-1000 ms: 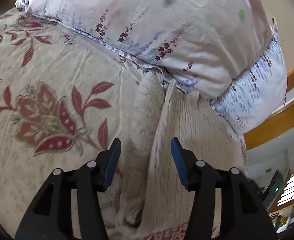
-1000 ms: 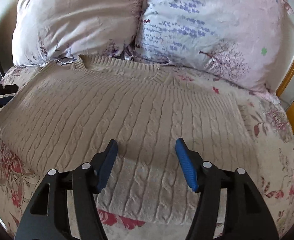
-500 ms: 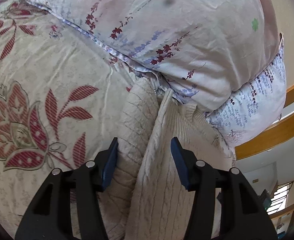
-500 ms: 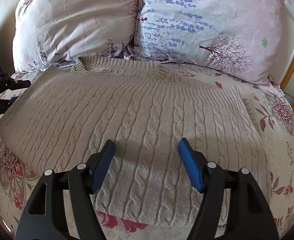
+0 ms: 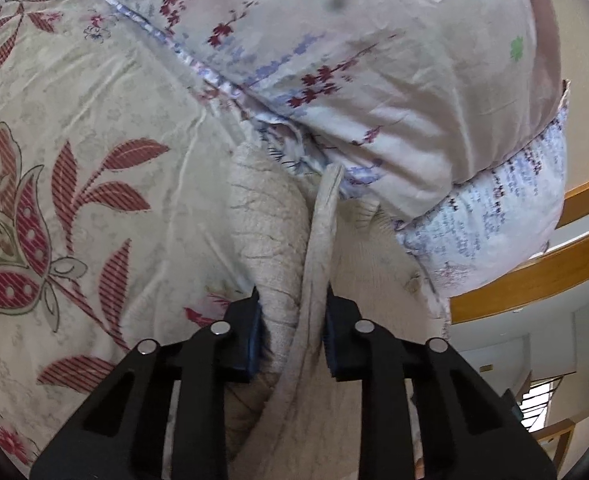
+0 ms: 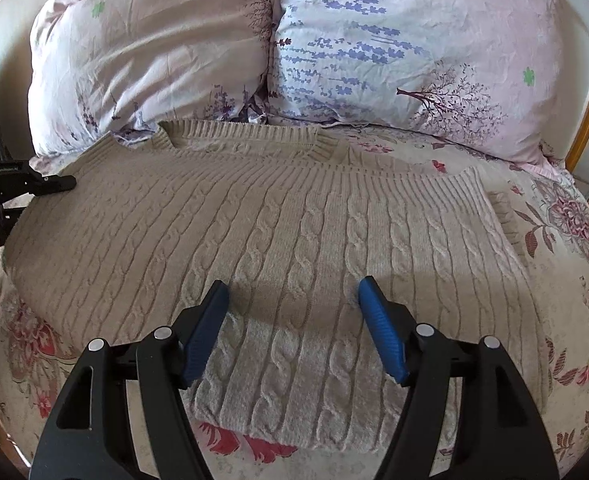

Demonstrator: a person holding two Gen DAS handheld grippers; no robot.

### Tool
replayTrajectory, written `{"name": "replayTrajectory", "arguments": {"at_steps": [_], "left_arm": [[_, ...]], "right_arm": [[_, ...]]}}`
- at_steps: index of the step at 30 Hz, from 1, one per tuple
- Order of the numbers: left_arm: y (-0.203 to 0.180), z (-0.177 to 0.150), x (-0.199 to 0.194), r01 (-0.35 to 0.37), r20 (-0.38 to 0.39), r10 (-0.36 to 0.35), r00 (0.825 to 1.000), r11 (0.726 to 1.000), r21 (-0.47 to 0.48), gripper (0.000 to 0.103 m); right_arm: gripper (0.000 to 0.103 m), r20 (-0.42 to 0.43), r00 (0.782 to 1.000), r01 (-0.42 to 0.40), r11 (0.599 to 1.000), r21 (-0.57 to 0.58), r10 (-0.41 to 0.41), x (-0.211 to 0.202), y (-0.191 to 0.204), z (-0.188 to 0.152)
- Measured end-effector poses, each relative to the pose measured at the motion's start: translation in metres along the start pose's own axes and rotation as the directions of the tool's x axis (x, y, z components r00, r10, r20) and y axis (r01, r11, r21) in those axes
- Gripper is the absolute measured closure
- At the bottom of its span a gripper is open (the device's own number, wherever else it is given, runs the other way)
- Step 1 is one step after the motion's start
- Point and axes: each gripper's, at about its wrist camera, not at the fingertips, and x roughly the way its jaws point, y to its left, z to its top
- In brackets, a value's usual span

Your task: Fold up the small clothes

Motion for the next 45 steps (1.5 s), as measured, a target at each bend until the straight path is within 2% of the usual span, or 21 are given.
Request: {"name": "replayTrajectory", "arguments": {"at_steps": [10,14,17,21,27,29,32,34,35,36,37,38,39,40,41,42,45], "left_arm": [[-0.044,-0.008,-0.012,0.134,0.026,-0.134,0.991,0.991,0.001,0.085],[-0.071,-0.014,-0.007,0.222,0.032,-0.221,0.975,0.974,-0.038,0.086],[-0.104,-0.021,0.003,0.286,0.027,-0.285,0.958,0.958,-0.012,0.086],[-0.145,-0.035,0.028,0.332,-0.018,-0.332,0.943,0.943,0.009,0.086],[-0.195,-0.065,0.073,0.36,-0.108,-0.354,0.929,0.933,0.034,0.086],[-0.209,-0.079,0.092,0.352,-0.141,-0.342,0.929,0.935,0.051,0.086],[-0.229,-0.107,0.136,0.308,-0.248,-0.277,0.928,0.947,0.093,0.083],[-0.235,-0.123,0.158,0.322,-0.339,-0.272,0.901,0.942,0.1,0.079],[-0.239,-0.129,0.162,0.369,-0.383,-0.308,0.871,0.924,0.098,0.079],[-0.244,-0.133,0.159,0.41,-0.408,-0.334,0.85,0.905,0.113,0.079],[-0.247,-0.133,0.154,0.451,-0.399,-0.372,0.838,0.884,0.123,0.069],[-0.25,-0.132,0.142,0.471,-0.39,-0.383,0.837,0.868,0.159,0.062],[-0.251,-0.127,0.124,0.487,-0.359,-0.398,0.844,0.85,0.203,0.05],[-0.248,-0.125,0.113,0.48,-0.33,-0.396,0.857,0.846,0.23,0.047],[-0.244,-0.119,0.099,0.458,-0.289,-0.383,0.877,0.848,0.266,0.046],[-0.237,-0.111,0.085,0.408,-0.233,-0.348,0.908,0.861,0.304,0.044],[-0.214,-0.101,0.071,0.258,-0.157,-0.215,0.964,0.899,0.353,0.041]], "right_arm": [[0.034,0.023,0.999,-0.043,0.997,0.063,0.042,-0.01,-0.02,-0.004],[0.034,0.054,0.998,-0.039,0.995,0.094,0.034,-0.018,-0.036,-0.004],[0.034,0.072,0.997,-0.04,0.989,0.142,0.03,-0.027,-0.054,-0.004],[0.034,0.097,0.995,-0.027,0.981,0.193,0.008,-0.04,-0.08,-0.007],[0.034,0.136,0.99,-0.002,0.966,0.259,-0.034,-0.057,-0.118,-0.012],[0.034,0.148,0.988,0.001,0.957,0.289,-0.045,-0.063,-0.131,-0.016],[0.034,0.154,0.987,-0.01,0.939,0.343,-0.046,-0.067,-0.149,-0.022],[0.034,0.154,0.988,-0.034,0.927,0.374,-0.026,-0.068,-0.159,-0.025],[0.034,0.156,0.988,-0.059,0.919,0.389,-0.003,-0.069,-0.164,-0.026],[0.034,0.159,0.987,-0.08,0.915,0.396,0.018,-0.07,-0.168,-0.026],[0.034,0.162,0.986,-0.107,0.91,0.4,0.045,-0.07,-0.171,-0.026],[0.034,0.165,0.982,-0.151,0.9,0.409,0.09,-0.07,-0.175,-0.024],[0.034,0.168,0.977,-0.191,0.888,0.419,0.131,-0.07,-0.178,-0.024],[0.034,0.171,0.969,-0.237,0.872,0.429,0.179,-0.068,-0.181,-0.021],[0.034,0.172,0.954,-0.298,0.845,0.445,0.246,-0.064,-0.183,-0.018],[0.034,0.168,0.938,-0.347,0.819,0.456,0.304,-0.059,-0.185,-0.013],[0.034,0.148,0.9,-0.43,0.774,0.465,0.411,-0.044,-0.181,0.001]]}}
